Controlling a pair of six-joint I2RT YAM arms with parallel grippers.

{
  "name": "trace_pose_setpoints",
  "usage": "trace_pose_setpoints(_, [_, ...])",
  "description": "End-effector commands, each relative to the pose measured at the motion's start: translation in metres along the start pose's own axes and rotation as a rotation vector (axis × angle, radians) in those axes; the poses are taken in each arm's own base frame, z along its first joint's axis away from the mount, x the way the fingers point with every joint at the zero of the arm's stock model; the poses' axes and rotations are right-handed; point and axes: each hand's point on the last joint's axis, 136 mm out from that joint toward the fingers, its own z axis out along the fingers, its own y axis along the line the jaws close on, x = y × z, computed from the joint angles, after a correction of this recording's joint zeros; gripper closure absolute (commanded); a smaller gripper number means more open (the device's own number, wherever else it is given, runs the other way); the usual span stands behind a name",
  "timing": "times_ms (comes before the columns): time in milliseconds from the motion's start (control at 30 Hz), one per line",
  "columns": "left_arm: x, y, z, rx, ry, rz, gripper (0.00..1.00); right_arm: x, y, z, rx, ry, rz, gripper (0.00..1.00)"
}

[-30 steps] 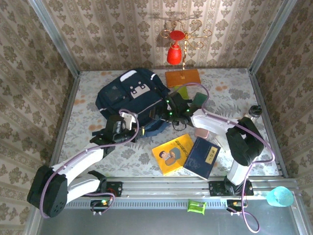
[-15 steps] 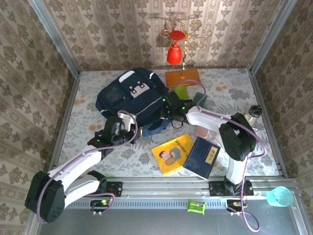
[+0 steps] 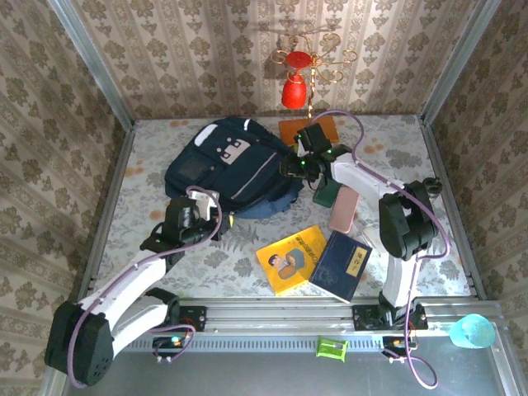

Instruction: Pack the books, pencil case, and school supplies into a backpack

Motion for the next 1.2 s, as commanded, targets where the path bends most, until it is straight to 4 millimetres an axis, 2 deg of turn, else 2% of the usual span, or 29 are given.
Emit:
trace_pose_setpoints(0, [-0.022,-0.029,0.004,0.105,-0.052,0.033,1.0,0.007,0.001,-0.031,0.026,-0.033,-0.018,0.35])
trace_pose_setpoints(133, [-0.026,-0.031,0.009,0.104,-0.053,0.035,1.0,0.053,0.01,-0.04,0.015,-0.008,0.039,0.18])
trace_pose_setpoints(300, [-0.022,-0.034,0.014,0.113,-0.036,0.046,1.0,0.103,0.027,-0.032,-0.061,0.025,0.186,0.03])
trace_pose_setpoints(467, [-0.021,-0.037,0.015,0.12,-0.034,0.061,1.0,0.119,0.039,-0.013,-0.094,0.017,0.279,0.0])
trace_pose_setpoints(600, [-0.018,-0.041,0.012,0.134,-0.028,0.076,1.0,0.11,0.049,0.001,-0.137,-0.02,0.324,0.01])
trace_pose_setpoints(700, [-0.012,-0.039,0.012,0.127,-0.014,0.082,1.0,0.094,0.057,0.004,-0.181,-0.075,0.336,0.15])
trace_pose_setpoints(833, [-0.005,-0.026,0.007,0.055,0.009,0.079,1.0,0.077,0.036,0.001,-0.126,-0.131,0.322,0.63])
trace_pose_setpoints(967, [-0.001,0.0,-0.004,-0.086,0.023,0.06,1.0,0.062,0.02,-0.011,-0.142,-0.125,0.305,0.94])
trace_pose_setpoints(1067, [0.0,0.019,-0.013,-0.153,0.005,0.013,1.0,0.054,0.019,-0.02,-0.168,-0.088,0.246,1.0])
trace_pose_setpoints(1167, [-0.003,0.04,-0.023,-0.211,-0.029,-0.047,1.0,0.047,0.012,-0.032,-0.155,-0.094,0.222,1.0])
